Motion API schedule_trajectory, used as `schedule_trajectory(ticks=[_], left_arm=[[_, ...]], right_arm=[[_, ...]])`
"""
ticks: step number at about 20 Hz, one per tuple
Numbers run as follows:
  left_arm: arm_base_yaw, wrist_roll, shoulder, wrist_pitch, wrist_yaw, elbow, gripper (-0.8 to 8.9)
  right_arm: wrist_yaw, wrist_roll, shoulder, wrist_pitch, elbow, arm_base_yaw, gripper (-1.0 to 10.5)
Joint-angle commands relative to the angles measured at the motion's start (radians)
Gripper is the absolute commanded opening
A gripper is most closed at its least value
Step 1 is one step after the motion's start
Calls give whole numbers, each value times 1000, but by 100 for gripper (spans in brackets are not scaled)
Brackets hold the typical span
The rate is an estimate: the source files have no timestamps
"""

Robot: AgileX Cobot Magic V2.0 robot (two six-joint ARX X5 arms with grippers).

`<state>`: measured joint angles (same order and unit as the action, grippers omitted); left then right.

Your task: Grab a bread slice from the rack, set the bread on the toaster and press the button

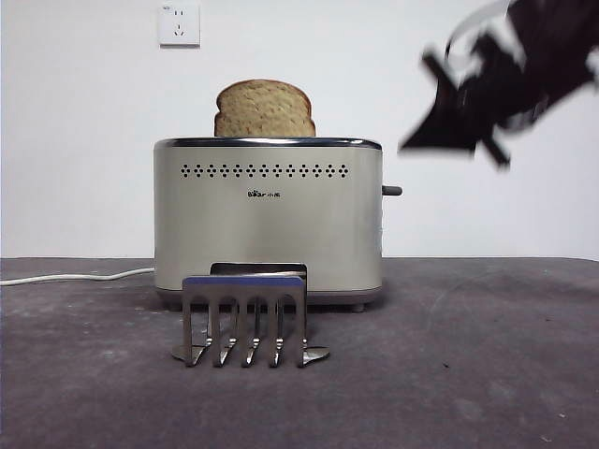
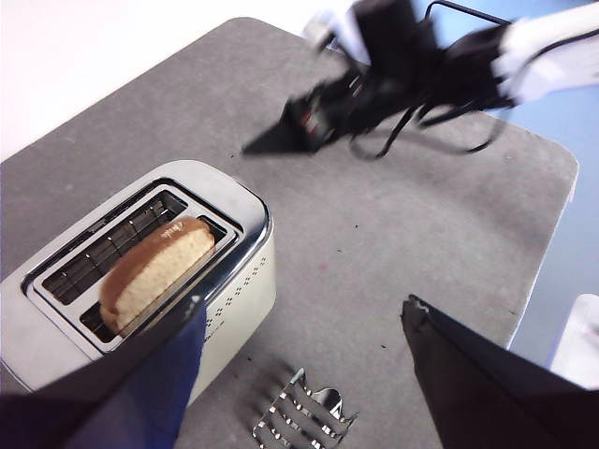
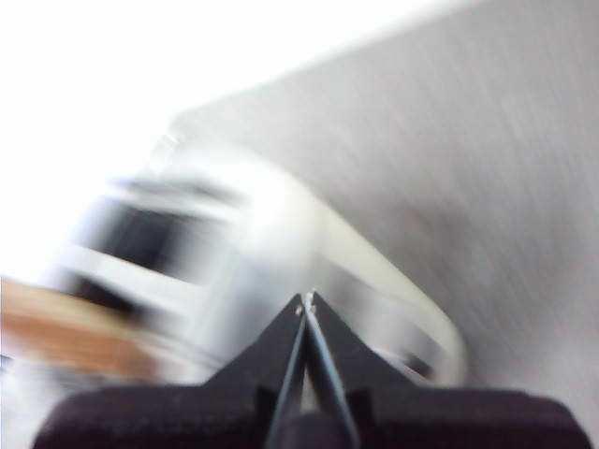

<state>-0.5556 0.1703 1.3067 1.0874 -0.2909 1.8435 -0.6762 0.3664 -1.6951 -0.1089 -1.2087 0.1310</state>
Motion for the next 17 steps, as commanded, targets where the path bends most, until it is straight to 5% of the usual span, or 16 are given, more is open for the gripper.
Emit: schedule_trajectory(ticks=[1, 10, 17], left_arm=[[-1, -10, 0, 0, 2, -9, 354], [-1, -10, 0, 87, 1, -9, 345], [-1, -10, 0, 152, 1, -9, 339]], right_arm=[[2, -41, 137, 113, 6, 0, -12], [2, -340, 567, 844, 6, 39, -12], [2, -421, 708, 1092, 6, 63, -12]])
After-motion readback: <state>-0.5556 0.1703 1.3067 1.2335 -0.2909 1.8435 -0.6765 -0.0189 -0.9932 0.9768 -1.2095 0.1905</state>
